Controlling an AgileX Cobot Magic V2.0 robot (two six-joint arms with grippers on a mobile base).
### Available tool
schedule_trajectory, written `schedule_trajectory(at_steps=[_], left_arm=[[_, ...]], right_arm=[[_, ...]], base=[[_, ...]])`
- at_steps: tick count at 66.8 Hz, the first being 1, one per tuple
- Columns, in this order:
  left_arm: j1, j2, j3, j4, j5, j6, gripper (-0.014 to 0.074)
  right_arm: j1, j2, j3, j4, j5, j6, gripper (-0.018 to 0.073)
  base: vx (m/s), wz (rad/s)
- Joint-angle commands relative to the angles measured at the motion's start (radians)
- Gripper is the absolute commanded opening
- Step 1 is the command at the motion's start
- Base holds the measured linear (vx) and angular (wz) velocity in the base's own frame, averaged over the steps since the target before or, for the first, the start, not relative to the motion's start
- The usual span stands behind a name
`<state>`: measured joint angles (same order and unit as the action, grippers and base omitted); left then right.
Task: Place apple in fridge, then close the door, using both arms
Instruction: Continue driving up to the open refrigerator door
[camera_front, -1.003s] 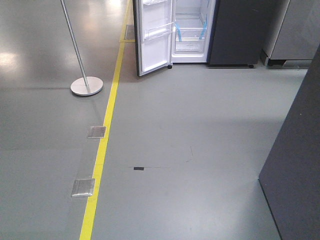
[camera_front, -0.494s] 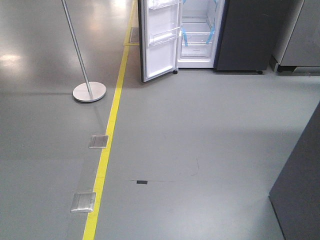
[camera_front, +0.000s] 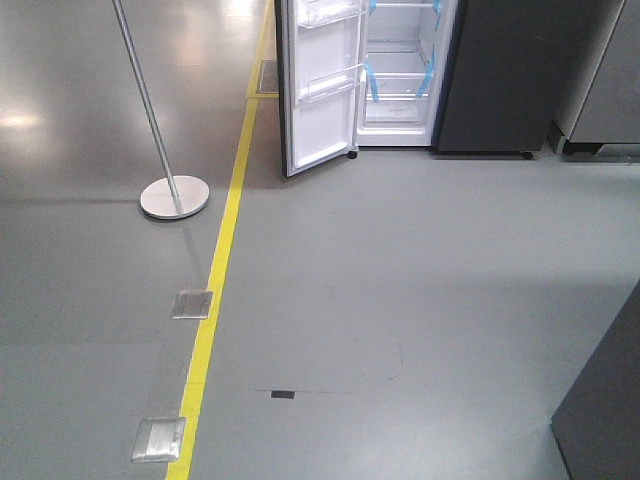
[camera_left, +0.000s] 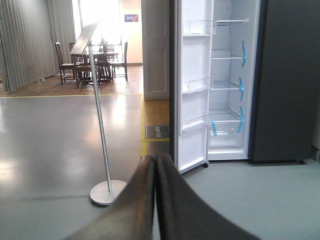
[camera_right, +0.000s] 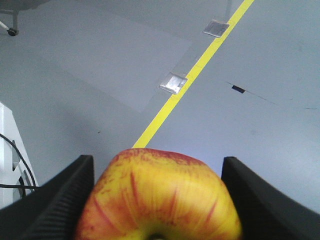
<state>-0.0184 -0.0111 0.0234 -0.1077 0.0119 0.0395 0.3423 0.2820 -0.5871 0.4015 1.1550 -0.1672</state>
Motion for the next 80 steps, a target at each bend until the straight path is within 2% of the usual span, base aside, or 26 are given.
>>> schedule_trajectory(at_steps=[1, 80], left_arm=[[0.001, -0.015, -0.016, -0.002, -0.080, -0.007, -0.0006], [0.001, -0.015, -0.016, -0.002, -0.080, -0.007, -0.0006]], right_arm=[[0.002, 0.010, -0.025, 0.026, -0.062, -0.006, 0.0122], [0.002, 0.010, -0.025, 0.026, -0.062, -0.006, 0.0122]], base=[[0.22, -0.02], [0.23, 0.00]])
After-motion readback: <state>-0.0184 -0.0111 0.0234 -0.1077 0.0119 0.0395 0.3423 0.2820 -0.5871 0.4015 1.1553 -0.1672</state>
